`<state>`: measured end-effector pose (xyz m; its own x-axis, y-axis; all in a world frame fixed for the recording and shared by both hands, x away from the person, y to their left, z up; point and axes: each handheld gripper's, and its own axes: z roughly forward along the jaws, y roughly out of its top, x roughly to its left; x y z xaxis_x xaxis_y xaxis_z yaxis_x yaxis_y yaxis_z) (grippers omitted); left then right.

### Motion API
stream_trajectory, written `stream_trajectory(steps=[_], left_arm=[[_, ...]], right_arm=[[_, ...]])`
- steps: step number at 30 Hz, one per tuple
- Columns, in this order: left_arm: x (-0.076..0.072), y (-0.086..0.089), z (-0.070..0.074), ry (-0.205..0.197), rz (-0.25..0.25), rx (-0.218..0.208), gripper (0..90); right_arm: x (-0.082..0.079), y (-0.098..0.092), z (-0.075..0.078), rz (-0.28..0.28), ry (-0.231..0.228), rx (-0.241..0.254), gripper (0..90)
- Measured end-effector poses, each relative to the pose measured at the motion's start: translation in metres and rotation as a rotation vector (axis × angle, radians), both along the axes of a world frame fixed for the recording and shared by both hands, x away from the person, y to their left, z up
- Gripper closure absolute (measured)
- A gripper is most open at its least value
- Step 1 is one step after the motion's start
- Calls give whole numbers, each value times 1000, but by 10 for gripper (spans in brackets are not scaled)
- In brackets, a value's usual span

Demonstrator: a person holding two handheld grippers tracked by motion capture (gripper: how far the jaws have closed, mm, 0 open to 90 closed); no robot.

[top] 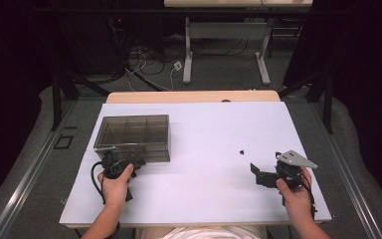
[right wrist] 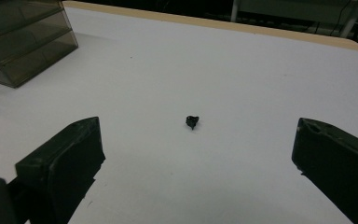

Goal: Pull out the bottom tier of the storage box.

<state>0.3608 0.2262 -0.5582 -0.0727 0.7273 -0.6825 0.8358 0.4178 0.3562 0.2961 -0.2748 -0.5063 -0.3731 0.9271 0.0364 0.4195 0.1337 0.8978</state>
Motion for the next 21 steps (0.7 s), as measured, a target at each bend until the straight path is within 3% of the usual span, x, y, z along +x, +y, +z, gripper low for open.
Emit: stream_trajectory(steps=[21], left_arm=[[3, -2, -5, 3, 8, 12, 730]], right_arm=[[1, 1, -1, 5, -4, -3, 18]])
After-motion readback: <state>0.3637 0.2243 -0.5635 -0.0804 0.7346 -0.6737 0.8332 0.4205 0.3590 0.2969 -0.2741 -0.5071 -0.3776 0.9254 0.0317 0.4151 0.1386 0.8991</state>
